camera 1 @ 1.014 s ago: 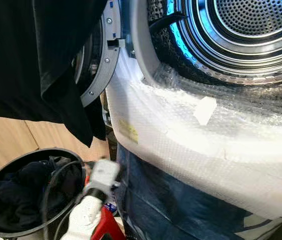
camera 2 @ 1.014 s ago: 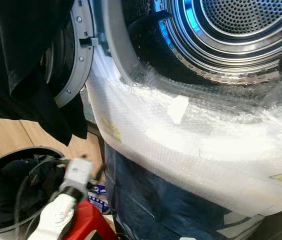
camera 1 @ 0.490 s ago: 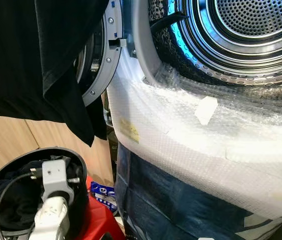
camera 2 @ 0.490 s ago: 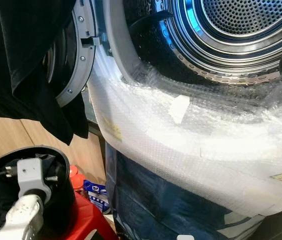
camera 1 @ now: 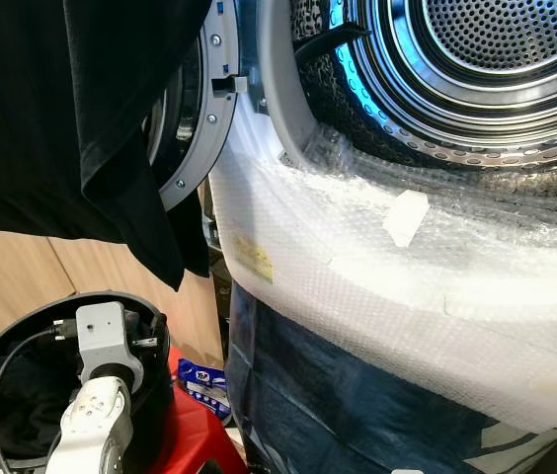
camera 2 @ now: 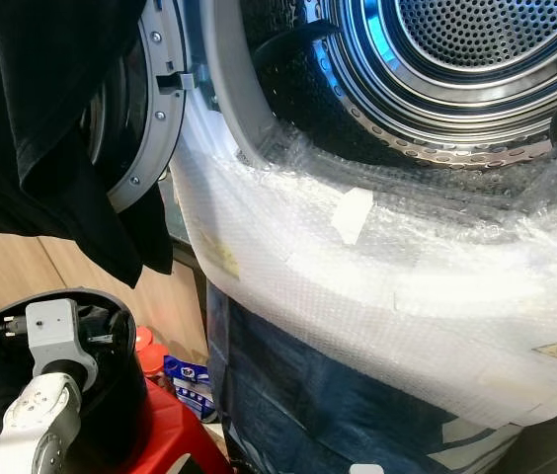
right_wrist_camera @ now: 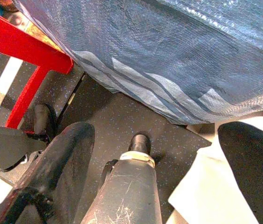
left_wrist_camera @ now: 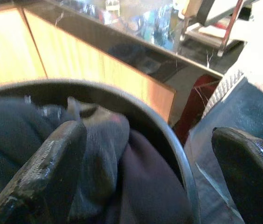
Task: Clothes washing
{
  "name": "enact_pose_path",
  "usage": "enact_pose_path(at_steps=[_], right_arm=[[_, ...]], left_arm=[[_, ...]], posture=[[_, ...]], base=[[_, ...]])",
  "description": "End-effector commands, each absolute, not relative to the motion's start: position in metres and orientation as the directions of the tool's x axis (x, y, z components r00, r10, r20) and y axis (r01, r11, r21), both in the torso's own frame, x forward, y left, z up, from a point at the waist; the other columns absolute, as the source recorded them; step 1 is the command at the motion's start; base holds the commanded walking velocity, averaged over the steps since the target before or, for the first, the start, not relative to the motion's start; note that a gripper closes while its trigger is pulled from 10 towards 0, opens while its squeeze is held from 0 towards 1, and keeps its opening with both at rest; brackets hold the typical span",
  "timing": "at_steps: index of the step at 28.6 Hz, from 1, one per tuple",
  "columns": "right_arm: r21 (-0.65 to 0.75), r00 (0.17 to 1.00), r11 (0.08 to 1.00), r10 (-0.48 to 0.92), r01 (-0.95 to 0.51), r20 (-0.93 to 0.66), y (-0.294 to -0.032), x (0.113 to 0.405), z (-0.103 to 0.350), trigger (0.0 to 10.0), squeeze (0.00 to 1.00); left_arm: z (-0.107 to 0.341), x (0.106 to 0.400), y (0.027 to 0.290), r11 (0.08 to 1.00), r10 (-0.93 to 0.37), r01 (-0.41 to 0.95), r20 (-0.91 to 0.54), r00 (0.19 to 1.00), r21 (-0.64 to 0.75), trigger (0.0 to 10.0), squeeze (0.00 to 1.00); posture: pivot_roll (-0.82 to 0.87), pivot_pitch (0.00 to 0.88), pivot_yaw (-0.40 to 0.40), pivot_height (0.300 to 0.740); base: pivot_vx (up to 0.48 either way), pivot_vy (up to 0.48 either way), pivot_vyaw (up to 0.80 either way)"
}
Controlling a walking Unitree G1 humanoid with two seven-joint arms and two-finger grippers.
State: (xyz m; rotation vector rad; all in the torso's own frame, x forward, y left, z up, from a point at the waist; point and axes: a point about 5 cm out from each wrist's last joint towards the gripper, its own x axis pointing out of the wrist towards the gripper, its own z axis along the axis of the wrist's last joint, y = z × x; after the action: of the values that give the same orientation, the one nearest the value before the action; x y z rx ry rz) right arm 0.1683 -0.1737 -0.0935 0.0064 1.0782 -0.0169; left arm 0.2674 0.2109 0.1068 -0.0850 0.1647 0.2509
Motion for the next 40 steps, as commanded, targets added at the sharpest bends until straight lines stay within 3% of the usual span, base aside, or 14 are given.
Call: enact_pose_path(at_steps=[1,8,12,15,16,22,25,29,30,31,32,33,40], right_arm=[[0.002,0.477,1.000,-0.012,0.028,-0.879,-0.174,0.169,-0.093,10.0,0.00],[0.000,0.477,1.000,-0.010,0.022,-0.879,-0.174,0.170,-0.093,10.0,0.00],[0.002,0.477,1.000,-0.011,0.027,-0.879,-0.173,0.170,-0.093,10.0,0.00],[0.002,0.477,1.000,-0.010,0.025,-0.879,-0.173,0.170,-0.093,10.0,0.00],[0.003,0.478,1.000,-0.010,0.026,-0.878,-0.173,0.170,-0.093,10.0,0.00],[0.003,0.479,1.000,-0.010,0.027,-0.878,-0.173,0.171,-0.093,10.0,0.00],[0.003,0.478,1.000,-0.006,0.018,-0.878,-0.171,0.171,-0.093,10.0,0.00],[0.004,0.480,1.000,-0.005,0.019,-0.877,-0.171,0.171,-0.092,10.0,0.00],[0.004,0.480,1.000,-0.005,0.019,-0.877,-0.171,0.171,-0.092,10.0,0.00],[0.004,0.481,1.000,-0.005,0.018,-0.877,-0.171,0.172,-0.092,10.0,0.00],[0.003,0.480,1.000,-0.005,0.017,-0.877,-0.171,0.172,-0.092,10.0,0.00],[0.003,0.480,1.000,-0.005,0.016,-0.877,-0.171,0.172,-0.092,10.0,0.00],[-0.002,0.479,1.000,-0.008,0.012,-0.878,-0.172,0.171,-0.092,10.0,0.00]], left_arm=[[0.107,0.264,0.215,0.958,0.262,-0.278,-0.183,0.948,-0.071,10.0,1.00],[0.103,0.261,0.222,0.950,0.285,-0.305,-0.208,0.936,-0.070,10.0,1.00],[0.098,0.255,0.235,0.903,0.390,-0.419,-0.232,0.891,-0.090,10.0,1.00],[0.098,0.256,0.234,0.911,0.370,-0.401,-0.237,0.898,-0.098,10.0,1.00],[0.096,0.255,0.232,0.910,0.368,-0.402,-0.244,0.897,-0.104,10.0,0.00],[0.092,0.255,0.229,0.902,0.375,-0.416,-0.263,0.889,-0.120,10.0,0.00],[0.071,0.249,0.233,0.876,0.395,-0.471,-0.406,0.824,-0.105,10.0,0.00],[0.066,0.246,0.234,0.862,0.401,-0.492,-0.428,0.810,-0.122,10.0,0.00],[0.067,0.246,0.234,0.862,0.402,-0.492,-0.424,0.811,-0.123,9.6,0.00],[0.068,0.247,0.234,0.862,0.404,-0.492,-0.419,0.813,-0.124,7.6,0.00],[0.069,0.248,0.234,0.861,0.406,-0.493,-0.413,0.815,-0.125,3.1,0.00],[0.070,0.248,0.235,0.863,0.405,-0.489,-0.405,0.820,-0.127,0.0,0.00],[0.076,0.251,0.236,0.860,0.419,-0.494,-0.377,0.826,-0.127,0.0,0.00]], posture=[[0.02,0.004,0.017,0.740],[0.03,0.006,0.020,0.740],[0.03,0.003,0.023,0.740],[0.03,0.004,0.023,0.740],[0.03,0.004,0.023,0.740],[0.03,0.003,0.026,0.740],[0.03,0.000,0.028,0.740],[0.02,0.000,0.030,0.740],[0.02,0.000,0.030,0.740],[0.03,0.000,0.028,0.740],[0.03,0.000,0.028,0.740],[0.03,0.000,0.028,0.740],[0.03,0.000,0.026,0.740]], base=[[0.000,0.000,0.00],[0.000,0.000,0.00],[0.000,0.000,0.00],[0.000,0.000,0.00],[0.000,0.000,0.00],[0.000,0.000,0.00],[0.000,0.000,0.00],[0.000,0.000,0.00],[0.000,0.000,0.00],[0.000,0.000,0.00],[0.000,0.000,0.00],[0.000,0.000,0.00],[0.000,0.000,0.00]])
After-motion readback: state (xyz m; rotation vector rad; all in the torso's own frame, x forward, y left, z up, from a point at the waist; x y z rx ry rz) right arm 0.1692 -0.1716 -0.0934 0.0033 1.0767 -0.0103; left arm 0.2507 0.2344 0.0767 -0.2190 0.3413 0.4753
